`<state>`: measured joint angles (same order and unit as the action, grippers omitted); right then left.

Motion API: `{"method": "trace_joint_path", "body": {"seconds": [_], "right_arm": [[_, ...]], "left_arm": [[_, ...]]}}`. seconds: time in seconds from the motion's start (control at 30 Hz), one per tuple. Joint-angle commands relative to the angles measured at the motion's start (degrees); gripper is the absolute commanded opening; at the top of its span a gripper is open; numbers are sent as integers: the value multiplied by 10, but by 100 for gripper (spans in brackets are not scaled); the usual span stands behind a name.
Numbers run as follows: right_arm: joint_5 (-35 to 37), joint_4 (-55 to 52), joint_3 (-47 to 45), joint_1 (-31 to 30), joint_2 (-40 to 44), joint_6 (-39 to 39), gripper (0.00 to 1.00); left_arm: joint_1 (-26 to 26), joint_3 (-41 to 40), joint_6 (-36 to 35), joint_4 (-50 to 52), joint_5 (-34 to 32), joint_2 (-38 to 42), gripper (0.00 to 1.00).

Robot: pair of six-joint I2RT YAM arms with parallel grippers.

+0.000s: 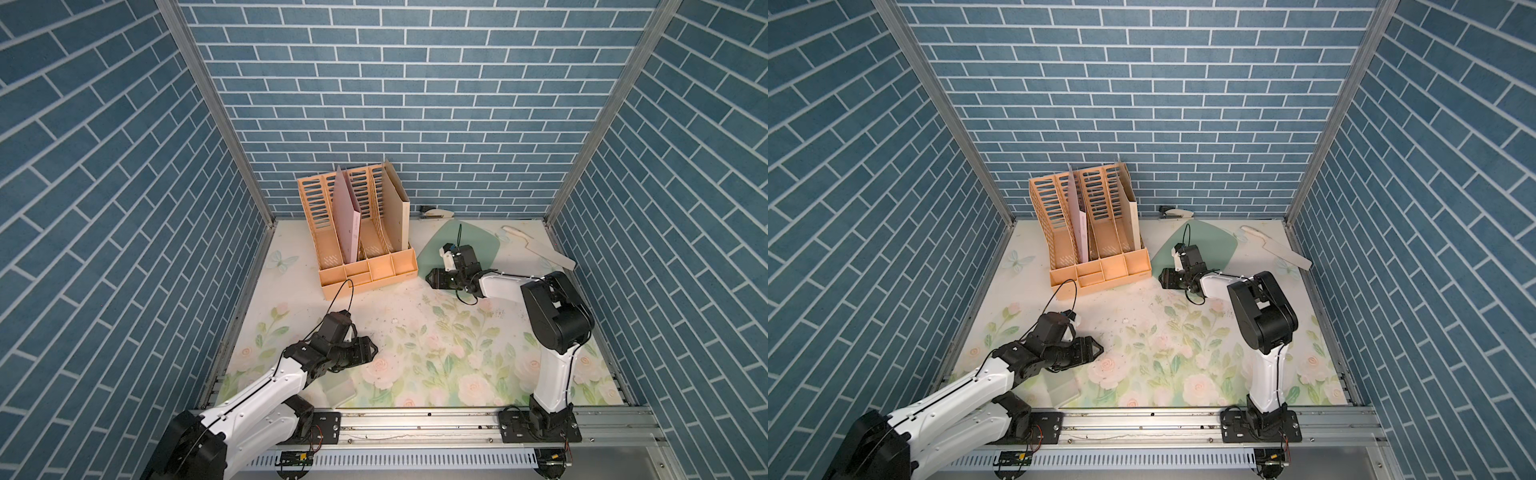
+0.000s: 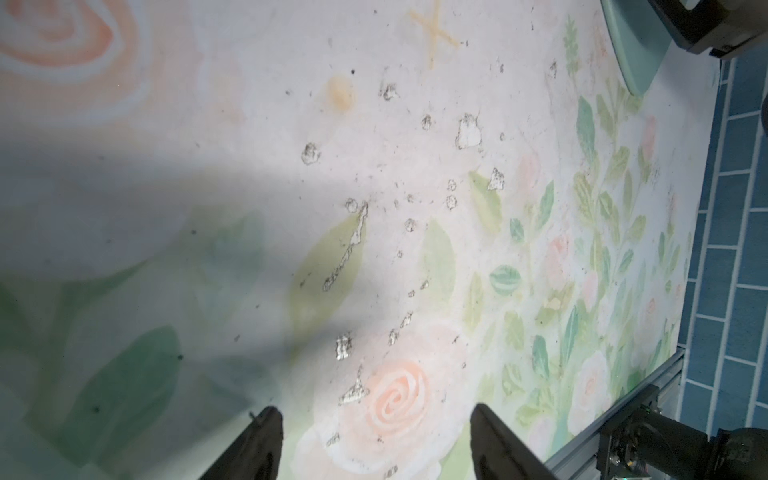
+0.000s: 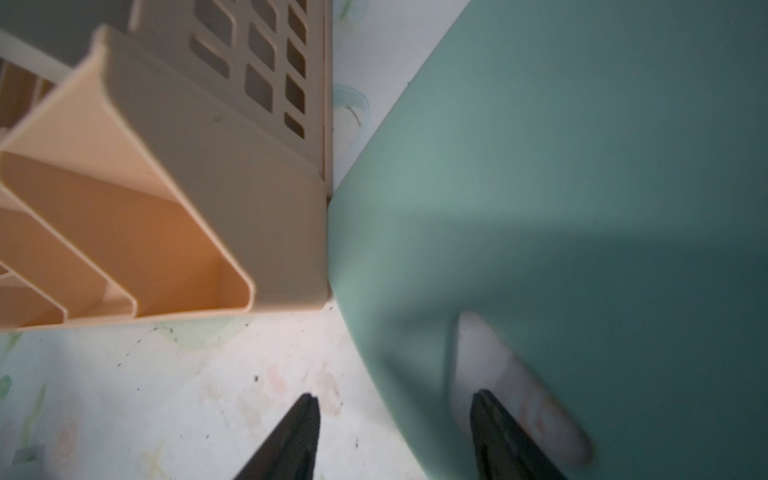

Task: Align the knife with the edge of the cutting board
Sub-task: Move the work surface to the center of the board.

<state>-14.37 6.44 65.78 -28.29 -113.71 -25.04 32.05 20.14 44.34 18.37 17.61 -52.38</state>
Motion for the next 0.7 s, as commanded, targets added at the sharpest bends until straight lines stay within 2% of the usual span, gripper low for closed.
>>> {"method": "trace_joint_path", "body": {"seconds": [0.0,0.13,0.43,0.53,0.67], "right_arm": [[15,-45,9,-1,-27,15,61],[-5,-31,-34,-14,-24,-8,56],[18,62,-196,-108,58,-89,57],[19,96,-210,-150,61,-115,57],[-13,131,-181,-213,27,-148,57]], "left_arm": [[8,-15,24,31,-40,15,76],[8,0,27,20,-77,-18,76],[7,46,2,-42,-109,-145,78],[5,76,-14,-53,-121,-196,78],[-1,121,-28,-67,-139,-262,78]]}}
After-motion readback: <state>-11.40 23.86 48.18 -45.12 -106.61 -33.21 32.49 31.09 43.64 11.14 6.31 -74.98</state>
